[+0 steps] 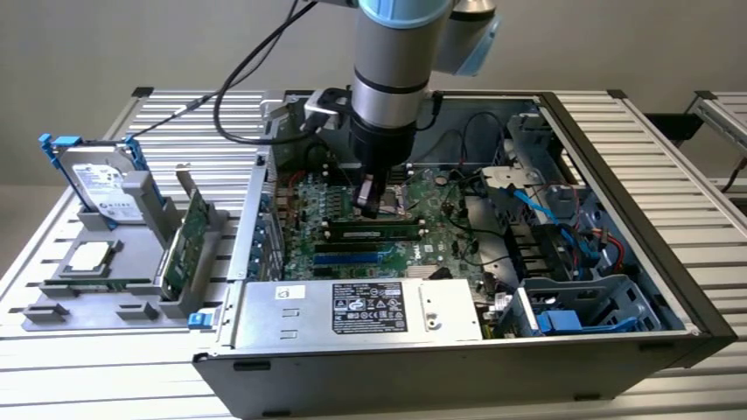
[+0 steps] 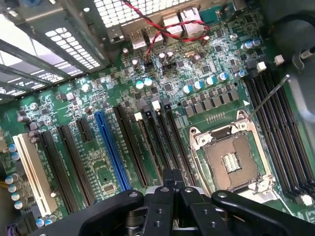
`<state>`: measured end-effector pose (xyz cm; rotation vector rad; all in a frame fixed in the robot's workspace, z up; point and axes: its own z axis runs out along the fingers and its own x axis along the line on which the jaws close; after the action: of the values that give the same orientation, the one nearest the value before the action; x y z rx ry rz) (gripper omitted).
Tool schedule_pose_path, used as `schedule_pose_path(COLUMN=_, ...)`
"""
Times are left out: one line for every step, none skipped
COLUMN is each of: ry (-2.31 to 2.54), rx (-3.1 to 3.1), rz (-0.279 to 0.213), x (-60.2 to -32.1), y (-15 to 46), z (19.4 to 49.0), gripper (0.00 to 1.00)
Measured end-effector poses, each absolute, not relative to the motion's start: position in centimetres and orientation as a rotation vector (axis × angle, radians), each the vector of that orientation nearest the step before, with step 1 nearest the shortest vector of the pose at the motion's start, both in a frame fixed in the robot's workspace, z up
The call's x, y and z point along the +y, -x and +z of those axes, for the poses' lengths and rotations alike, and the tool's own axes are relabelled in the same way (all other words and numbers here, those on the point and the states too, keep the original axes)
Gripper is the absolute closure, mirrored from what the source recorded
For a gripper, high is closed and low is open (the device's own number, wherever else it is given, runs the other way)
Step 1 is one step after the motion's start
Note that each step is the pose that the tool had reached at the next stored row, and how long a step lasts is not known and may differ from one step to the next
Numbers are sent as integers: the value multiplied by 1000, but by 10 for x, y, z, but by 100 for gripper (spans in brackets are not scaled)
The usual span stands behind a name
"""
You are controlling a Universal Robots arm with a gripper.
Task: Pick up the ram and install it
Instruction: 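Press down the ram until it locks into place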
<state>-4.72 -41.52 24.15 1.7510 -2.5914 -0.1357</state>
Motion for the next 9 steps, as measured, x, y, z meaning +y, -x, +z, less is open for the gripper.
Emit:
schedule_pose_path(ry=-1732, rx=-2605, rz=-136, x=-415, y=47, z=241, gripper=89)
schedule_pose_path(ry=-1714, rx=-2618, rz=-137, x=-415, y=47, z=241, gripper=89)
schedule_pose_path(ry=-1695, rx=-2632, rz=-138, x=-415, y=47, z=240, gripper=89)
schedule_pose_path(ry=-1675, rx=-2646, rz=-139, x=-415, y=47, z=239, gripper=89)
schedule_pose_path(ry=-1655, rx=-2659, rz=-140, x=-415, y=47, z=239, gripper=89)
schedule_pose_path(ry=-1636, rx=-2672, rz=-140, x=-415, y=47, z=238, gripper=89)
schedule_pose_path(ry=-1615, rx=-2685, rz=-141, x=-415, y=47, z=238, gripper=89)
schedule_pose_path(ry=-1596, rx=-2698, rz=-142, x=-415, y=47, z=237, gripper=89)
schedule_pose_path(ry=-1576, rx=-2711, rz=-142, x=-415, y=47, z=237, gripper=89)
